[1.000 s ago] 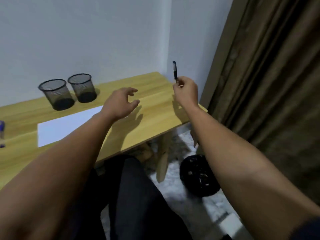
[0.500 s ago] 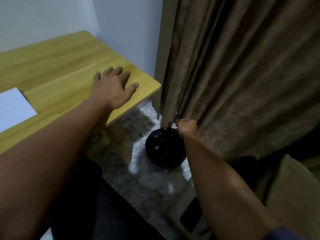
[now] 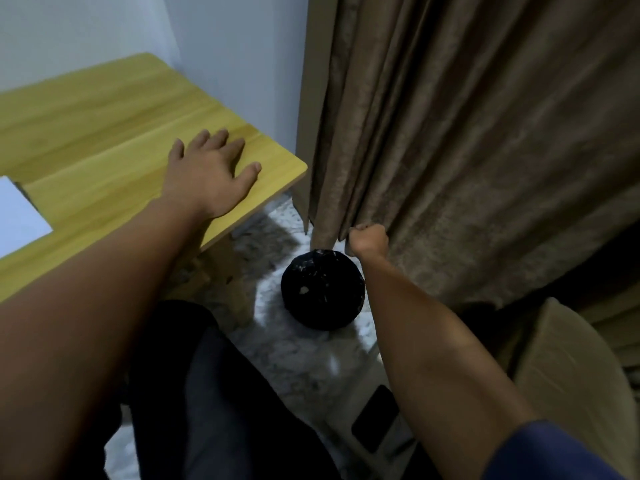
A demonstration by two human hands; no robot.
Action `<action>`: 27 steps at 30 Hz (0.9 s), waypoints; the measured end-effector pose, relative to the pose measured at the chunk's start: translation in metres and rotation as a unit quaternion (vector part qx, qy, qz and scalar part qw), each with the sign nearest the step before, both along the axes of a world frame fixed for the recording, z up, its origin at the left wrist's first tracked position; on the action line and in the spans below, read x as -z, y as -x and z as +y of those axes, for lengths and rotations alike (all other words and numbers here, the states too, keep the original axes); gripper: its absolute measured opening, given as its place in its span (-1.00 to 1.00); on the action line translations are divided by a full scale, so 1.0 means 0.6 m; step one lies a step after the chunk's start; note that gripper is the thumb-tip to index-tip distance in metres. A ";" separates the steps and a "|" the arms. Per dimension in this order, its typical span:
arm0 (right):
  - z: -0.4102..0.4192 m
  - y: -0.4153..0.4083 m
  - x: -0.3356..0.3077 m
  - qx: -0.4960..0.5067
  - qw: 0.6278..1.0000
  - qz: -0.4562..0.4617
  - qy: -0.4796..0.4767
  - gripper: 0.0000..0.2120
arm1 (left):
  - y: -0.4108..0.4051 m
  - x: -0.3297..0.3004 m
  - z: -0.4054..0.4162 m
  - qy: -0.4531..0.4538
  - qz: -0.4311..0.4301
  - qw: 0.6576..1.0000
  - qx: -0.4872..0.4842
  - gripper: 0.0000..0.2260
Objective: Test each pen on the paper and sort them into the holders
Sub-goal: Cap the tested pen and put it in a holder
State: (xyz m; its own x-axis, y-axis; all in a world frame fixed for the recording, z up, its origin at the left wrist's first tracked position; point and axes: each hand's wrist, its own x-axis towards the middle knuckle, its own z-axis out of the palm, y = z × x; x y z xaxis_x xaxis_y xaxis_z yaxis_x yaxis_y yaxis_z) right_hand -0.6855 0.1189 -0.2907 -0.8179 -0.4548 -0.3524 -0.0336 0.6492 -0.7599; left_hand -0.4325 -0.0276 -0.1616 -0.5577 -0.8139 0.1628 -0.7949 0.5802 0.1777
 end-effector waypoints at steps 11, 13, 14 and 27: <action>-0.032 -0.045 -0.236 -0.033 0.975 0.191 0.106 -0.78 | -0.035 -0.051 0.039 -0.013 -0.029 0.999 -0.003 -0.54; -0.052 -0.078 -0.268 -0.073 0.962 0.229 0.125 -0.79 | -0.060 -0.070 0.047 -0.011 -0.017 0.999 -0.028 -0.54; -0.063 -0.097 -0.278 -0.098 0.955 0.243 0.137 -0.80 | -0.077 -0.080 0.049 -0.006 -0.013 0.999 -0.040 -0.52; -0.208 -0.623 -0.337 -0.415 0.844 0.207 0.269 -0.88 | -0.620 -0.188 0.106 0.062 -0.037 0.950 -0.304 -0.60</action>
State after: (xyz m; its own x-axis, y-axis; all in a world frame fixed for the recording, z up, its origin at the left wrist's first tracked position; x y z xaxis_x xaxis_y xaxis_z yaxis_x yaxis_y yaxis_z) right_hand -0.3116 -0.0061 -0.0884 -0.1412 -0.9350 0.3254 -0.6420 -0.1637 -0.7490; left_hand -0.0608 0.0362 -0.0488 -0.0052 -0.9662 0.2577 -0.9974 0.0235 0.0679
